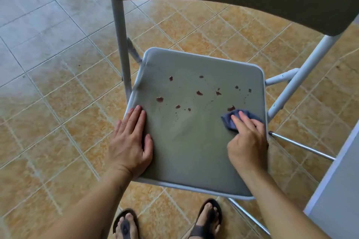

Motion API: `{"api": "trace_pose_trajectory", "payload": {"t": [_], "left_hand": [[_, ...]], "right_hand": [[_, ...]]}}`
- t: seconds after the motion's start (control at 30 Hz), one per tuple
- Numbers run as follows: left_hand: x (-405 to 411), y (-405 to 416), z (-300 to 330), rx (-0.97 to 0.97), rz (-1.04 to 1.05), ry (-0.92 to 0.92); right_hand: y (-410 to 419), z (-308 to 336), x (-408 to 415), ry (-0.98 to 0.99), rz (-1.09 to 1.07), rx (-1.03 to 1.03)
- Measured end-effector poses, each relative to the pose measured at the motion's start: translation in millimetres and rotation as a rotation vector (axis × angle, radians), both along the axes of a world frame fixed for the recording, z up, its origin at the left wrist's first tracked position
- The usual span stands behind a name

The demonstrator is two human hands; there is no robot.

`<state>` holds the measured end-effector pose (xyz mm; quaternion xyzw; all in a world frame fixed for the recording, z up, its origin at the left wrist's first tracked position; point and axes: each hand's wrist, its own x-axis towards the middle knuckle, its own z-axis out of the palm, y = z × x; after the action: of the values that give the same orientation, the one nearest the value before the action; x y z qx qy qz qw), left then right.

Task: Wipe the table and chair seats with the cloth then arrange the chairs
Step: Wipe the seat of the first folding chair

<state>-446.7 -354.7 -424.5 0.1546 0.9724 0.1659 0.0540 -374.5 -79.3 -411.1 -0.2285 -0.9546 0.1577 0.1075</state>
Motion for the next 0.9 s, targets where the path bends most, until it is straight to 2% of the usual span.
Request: {"api": "trace_pose_trajectory", "payload": {"t": [0.07,0.17,0.23,0.33,0.4,0.57,0.7,0.77,0.9], "left_hand": [[0,0,0,0.008,0.005,0.008],[0,-1,-1,0.025,0.006,0.011],[0,-2,-3,0.025,0.006,0.01],[-1,-2,-3,0.022,0.005,0.007],[-1,-2,-2,0.022,0.003,0.0],[-2,-2,0,0.022,0.001,-0.027],[-1,-2,2,0.03,0.01,-0.038],[-2,-2,2,0.038,0.016,-0.042],[-3,-3,0,0.067,0.021,-0.056]], "right_hand": [[-43,3,-16,0.062,0.083,-0.108],[-102,7,-42,0.042,0.404,-0.177],[-116,5,-55,-0.038,0.577,-0.098],[-90,-3,-62,-0.118,0.737,0.044],[-54,-4,-58,-0.142,0.701,0.119],[32,0,-35,-0.188,0.24,0.159],[6,4,-43,-0.07,0.022,0.02],[-31,4,-58,0.01,0.065,-0.089],[-110,5,-102,0.033,0.426,-0.155]]}}
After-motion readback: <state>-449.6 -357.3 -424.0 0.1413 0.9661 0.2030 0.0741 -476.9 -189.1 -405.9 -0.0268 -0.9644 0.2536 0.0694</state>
